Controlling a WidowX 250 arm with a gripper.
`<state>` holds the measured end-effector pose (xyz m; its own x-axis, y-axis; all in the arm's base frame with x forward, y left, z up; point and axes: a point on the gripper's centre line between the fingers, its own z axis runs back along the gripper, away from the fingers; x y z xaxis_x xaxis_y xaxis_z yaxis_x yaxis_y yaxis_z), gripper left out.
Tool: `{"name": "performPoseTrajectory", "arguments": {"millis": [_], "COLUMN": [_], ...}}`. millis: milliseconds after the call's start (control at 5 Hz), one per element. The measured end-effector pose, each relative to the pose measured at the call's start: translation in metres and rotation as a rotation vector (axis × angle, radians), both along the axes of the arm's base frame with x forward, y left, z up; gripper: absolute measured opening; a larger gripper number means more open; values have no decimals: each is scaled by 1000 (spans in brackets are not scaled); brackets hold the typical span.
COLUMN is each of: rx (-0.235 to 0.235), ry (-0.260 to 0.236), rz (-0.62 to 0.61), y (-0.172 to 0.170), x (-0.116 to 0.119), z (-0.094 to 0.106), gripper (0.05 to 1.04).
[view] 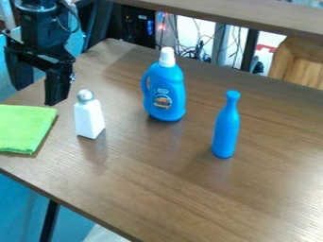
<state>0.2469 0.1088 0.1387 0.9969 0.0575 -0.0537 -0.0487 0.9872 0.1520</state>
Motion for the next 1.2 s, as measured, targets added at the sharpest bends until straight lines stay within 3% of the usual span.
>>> {"name": "performPoseTrajectory", "arguments": {"millis": [200, 400, 800, 1200], "rx": [-28, -36, -86, -91], "ry": [-13, 21, 15, 42], "rz": [-34, -10, -2, 55], "y": [11, 18, 15, 19], "x": [16, 25, 42, 53], "z": [-13, -26, -41, -52], "gripper": [1001, 1001, 1001, 1001]}}
